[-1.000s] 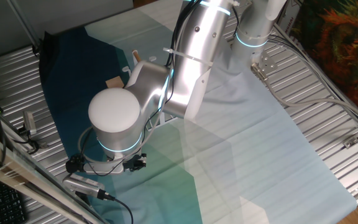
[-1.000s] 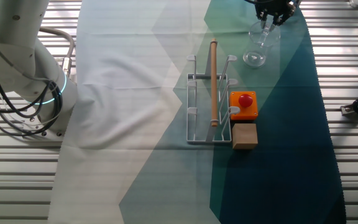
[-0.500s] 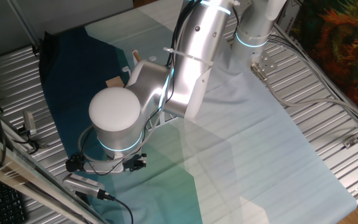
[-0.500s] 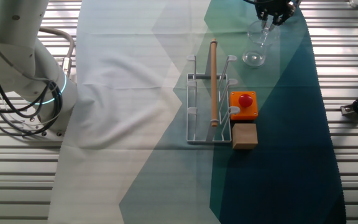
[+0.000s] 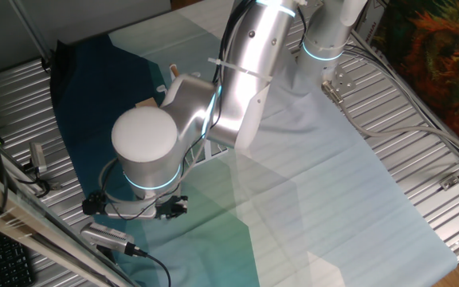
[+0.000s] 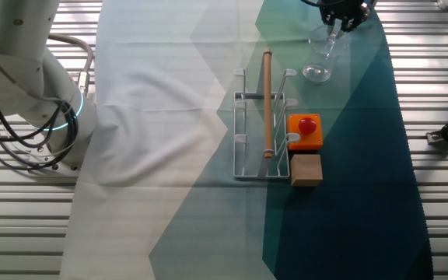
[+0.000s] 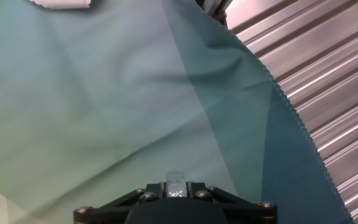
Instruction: Put the cup on the cup rack
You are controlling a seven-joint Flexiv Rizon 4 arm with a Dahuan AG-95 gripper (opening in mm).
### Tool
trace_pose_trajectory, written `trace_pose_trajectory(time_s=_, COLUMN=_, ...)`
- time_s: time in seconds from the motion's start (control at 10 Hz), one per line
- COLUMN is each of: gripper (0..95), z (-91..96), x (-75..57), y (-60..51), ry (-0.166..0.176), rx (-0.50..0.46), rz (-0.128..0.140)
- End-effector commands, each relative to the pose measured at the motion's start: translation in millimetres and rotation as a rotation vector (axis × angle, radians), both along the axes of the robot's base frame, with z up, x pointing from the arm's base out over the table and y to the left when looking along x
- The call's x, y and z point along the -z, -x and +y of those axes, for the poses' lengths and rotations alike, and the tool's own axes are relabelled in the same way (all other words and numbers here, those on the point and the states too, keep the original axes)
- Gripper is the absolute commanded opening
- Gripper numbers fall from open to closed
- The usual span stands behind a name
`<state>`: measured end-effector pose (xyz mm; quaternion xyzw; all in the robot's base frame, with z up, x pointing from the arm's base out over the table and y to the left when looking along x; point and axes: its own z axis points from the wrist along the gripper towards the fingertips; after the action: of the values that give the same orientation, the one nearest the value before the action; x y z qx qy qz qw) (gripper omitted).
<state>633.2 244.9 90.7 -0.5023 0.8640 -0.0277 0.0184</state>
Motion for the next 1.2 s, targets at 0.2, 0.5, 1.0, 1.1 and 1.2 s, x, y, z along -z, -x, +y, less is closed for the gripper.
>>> trace_pose_trajectory(time_s=0.2, gripper=0.0, z=-0.5, x=-4.6, y=3.5, ry=-0.012, rx=0.01, rz=-0.004)
trace_pose_trajectory(time_s=0.5, gripper=0.0, z=-4.1, x=-13.3, y=14.5, ry=-0.035, rx=0.019, rz=-0.011)
trace_pose_trajectory(time_s=1.0, gripper=0.0, z=-0.5, x=-21.5, y=17.8, ry=-0.124, rx=0.085, rz=-0.052)
trace_pose_trajectory(time_s=1.1, gripper=0.0, z=0.3, x=-22.9, y=18.1, ry=-0.153, rx=0.085, rz=-0.066)
trace_pose_trajectory(time_s=1.2, gripper=0.0, z=1.4, x=-24.9, y=18.8, ry=-0.181, rx=0.096, rz=-0.074)
